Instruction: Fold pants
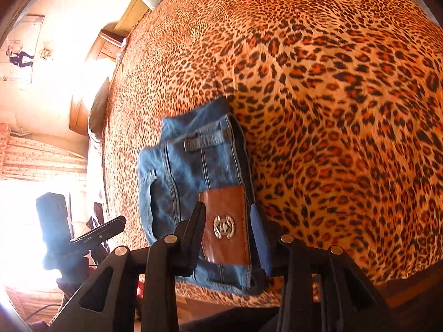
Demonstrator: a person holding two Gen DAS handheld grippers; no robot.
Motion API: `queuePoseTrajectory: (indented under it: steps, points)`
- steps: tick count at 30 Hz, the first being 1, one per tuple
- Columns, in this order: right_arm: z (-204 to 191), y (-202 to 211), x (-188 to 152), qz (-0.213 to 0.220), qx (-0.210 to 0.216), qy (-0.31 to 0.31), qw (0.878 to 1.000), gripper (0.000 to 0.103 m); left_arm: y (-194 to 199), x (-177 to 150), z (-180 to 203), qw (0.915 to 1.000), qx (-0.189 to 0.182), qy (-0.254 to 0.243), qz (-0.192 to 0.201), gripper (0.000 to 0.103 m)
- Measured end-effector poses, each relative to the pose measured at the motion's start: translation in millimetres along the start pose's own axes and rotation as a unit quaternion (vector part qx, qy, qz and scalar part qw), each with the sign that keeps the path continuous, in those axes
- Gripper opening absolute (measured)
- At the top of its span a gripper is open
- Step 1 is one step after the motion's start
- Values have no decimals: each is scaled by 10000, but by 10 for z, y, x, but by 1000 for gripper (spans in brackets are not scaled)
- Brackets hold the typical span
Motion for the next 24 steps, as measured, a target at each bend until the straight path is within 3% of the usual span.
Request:
queuePoseTrajectory:
  steps: [4, 5, 6, 8, 10, 14, 17, 24]
  points:
    - [-132, -238, 385, 117, -51, -331, 9994, 38, -315, 131, -121, 9983, -134, 560, -59, 77]
    - [-195, -271, 464, 216, -23, -305, 9993, 37, -376, 192, -150, 9981, -24, 622, -31, 77]
    - [-249, -303, 599, 411, -145, -169, 9989, 37, -509, 263, -248, 9978, 168, 637, -39, 78]
    - [-237, -465, 641, 591, -936, 311, 9934, 37, -735, 289, -381, 9964, 471, 682, -201, 81]
    - [-111, -735, 585, 143, -1171, 315, 9925, 35, -856, 314, -455, 9952, 470, 794, -319, 82]
    - [-38, -449, 600, 277, -783, -88, 9965, 40, -624, 235, -399, 9959, 54, 883, -173, 79]
    - [0, -282, 401, -19, -234, -152, 9996, 48, -475, 28, -386, 9961, -195, 846, -144, 80]
    - [249, -395, -143, -478, 95, -497, 9976, 52, -751, -565, -382, 9878, -738, 1297, -453, 81]
Point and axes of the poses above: each gripper's, at about its wrist camera, not at the fingertips, and y roughly against the way its jaws point, z to its right, x to its top, the point moved 10 cm from there along -y, roughly the way its jaws point, and after that the axes turned 15 degrees about -x, right-handed, at the moved point
